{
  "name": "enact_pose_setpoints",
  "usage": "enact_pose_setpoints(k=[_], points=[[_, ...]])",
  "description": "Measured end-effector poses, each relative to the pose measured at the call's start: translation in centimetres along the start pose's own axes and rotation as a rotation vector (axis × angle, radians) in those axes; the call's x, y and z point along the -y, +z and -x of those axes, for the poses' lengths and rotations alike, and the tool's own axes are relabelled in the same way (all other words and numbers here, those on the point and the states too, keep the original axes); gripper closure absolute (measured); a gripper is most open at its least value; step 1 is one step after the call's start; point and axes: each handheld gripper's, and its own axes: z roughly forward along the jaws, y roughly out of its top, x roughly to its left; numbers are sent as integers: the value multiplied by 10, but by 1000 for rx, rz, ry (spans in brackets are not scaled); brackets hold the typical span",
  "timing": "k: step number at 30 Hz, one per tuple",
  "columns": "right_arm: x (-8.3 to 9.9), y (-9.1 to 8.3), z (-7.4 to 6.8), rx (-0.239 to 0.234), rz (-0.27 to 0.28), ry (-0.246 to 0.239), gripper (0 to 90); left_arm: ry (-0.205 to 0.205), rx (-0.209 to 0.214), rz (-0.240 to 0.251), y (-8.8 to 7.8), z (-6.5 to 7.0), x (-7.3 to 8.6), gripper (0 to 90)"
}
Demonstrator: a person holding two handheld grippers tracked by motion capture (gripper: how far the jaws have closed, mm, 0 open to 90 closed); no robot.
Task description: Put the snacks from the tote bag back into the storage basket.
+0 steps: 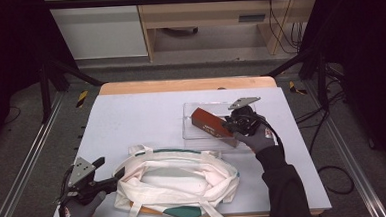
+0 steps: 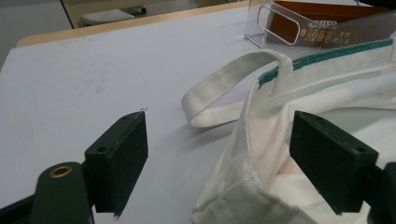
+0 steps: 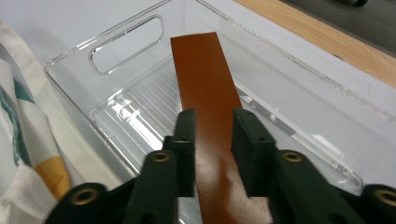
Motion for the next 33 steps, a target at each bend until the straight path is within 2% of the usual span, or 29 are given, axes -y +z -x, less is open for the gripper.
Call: enact_pose_setpoints(k=[2,6,12,18,22,33], points=[[4,0,-1,-2,-1,6,819,0,0,0,0,0,0,189],[12,4,-4,-25,-14,14,900,0,0,-2,0,0,0,189],[14,9,-7,-48,-38,13,900,0,0,-3,0,0,0,189],[14,20,-11,-52,-76,9,900,0,2,-1,0,0,0,189],[17,26,-12,-36,-118,8,900,-1,3,0,0,0,0,189],[19,24,-7,0,-126,24,898,0,4,0,0,0,0,189]])
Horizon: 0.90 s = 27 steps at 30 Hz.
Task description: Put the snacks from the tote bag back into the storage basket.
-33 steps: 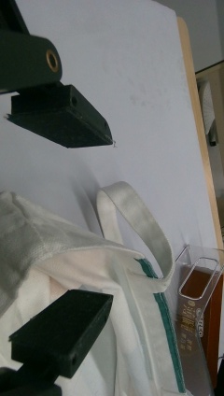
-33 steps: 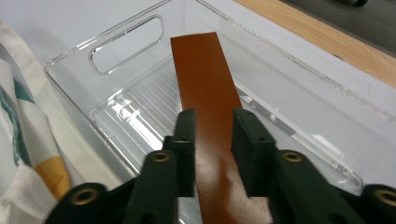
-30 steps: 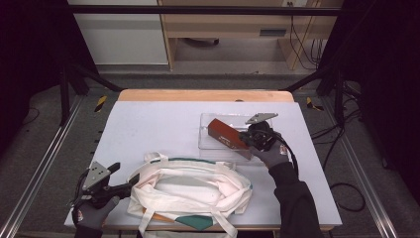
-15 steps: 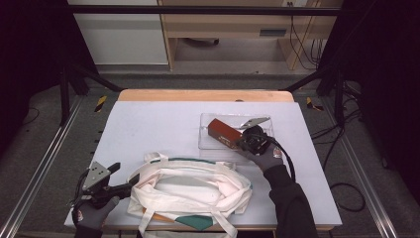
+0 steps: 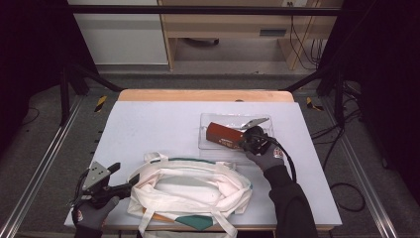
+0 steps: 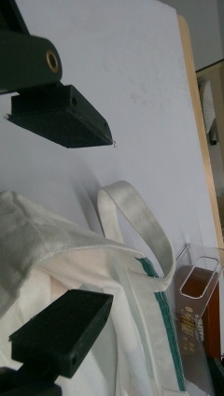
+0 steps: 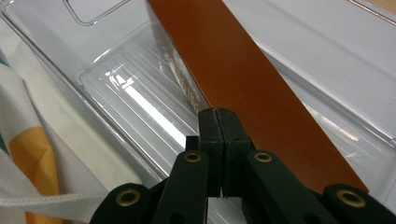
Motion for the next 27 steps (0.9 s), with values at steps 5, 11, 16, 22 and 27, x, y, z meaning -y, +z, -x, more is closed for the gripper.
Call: enact_pose_setpoints(k=[5,11,16,22,27], points=[[2,-3,3,8,-3,7,888,1,2,-1,0,0,0,189],[5,-7,6,21,-5,15,889,1,2,-1,0,0,0,189],[8,-7,9,31,-16,26,889,1,2,-1,0,0,0,189],[10,-7,13,33,-19,41,889,1,3,-1,0,0,0,189],[11,-7,14,36,-21,44,889,1,3,-1,0,0,0,189]])
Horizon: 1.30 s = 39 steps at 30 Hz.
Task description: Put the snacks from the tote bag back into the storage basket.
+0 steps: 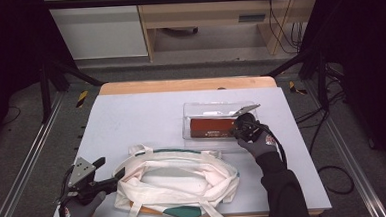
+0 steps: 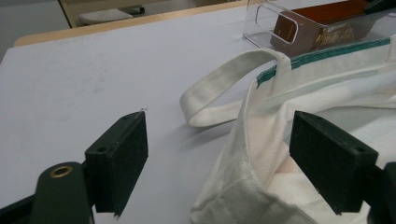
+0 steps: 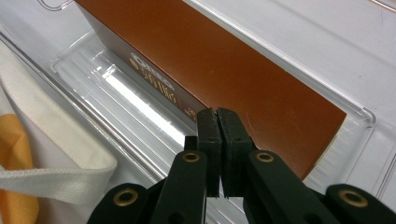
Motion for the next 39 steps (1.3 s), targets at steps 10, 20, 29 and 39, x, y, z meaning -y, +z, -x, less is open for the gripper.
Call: enact_pose_setpoints(k=[10,20,29,39], points=[[0,0,0,4,3,-1,887,1,-1,1,0,0,0,189],[1,-2,1,1,5,6,874,0,0,1,0,0,0,189],[-1,-21,-1,-4,97,26,682,-2,-2,9,-2,0,0,189],[19,-67,2,79,308,126,349,-8,-12,22,-5,-4,-1,187]])
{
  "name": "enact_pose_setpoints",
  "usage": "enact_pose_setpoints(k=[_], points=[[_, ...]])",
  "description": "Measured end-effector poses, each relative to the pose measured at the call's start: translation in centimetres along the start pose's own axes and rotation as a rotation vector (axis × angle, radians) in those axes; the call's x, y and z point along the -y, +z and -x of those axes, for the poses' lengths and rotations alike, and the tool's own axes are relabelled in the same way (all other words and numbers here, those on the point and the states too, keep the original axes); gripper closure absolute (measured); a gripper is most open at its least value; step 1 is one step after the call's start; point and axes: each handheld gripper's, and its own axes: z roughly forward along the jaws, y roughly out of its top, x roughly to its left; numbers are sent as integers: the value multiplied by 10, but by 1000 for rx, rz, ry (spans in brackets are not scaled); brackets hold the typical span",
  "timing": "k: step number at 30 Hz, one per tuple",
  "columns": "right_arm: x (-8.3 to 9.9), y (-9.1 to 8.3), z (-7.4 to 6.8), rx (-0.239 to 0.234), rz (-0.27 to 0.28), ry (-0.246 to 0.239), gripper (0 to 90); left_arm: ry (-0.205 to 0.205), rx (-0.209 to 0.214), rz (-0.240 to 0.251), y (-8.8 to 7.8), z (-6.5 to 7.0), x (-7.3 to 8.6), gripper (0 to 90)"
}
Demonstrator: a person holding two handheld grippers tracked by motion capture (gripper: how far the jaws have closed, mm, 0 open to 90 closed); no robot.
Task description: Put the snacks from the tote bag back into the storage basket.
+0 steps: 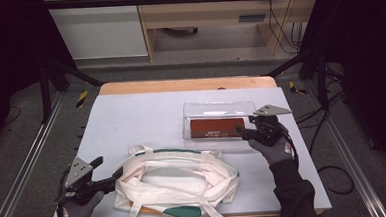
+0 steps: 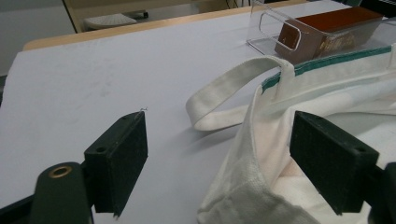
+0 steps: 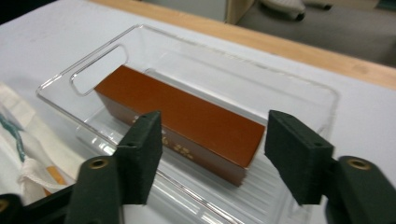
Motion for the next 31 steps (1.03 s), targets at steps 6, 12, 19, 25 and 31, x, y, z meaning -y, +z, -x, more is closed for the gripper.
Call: enact_pose_setpoints(k=[6,12,19,25,31], points=[[15,-19,8,56,95,34,282,-3,-7,6,-2,-4,1,208],[32,-36,14,85,137,62,235,-10,-16,10,-5,-8,2,215],[52,-52,14,94,175,62,197,-20,-29,15,-7,-14,3,216],[70,-65,13,79,208,92,191,-15,-32,27,-9,-14,3,226],[89,-76,15,88,217,98,190,-15,-34,56,-12,-15,3,253]])
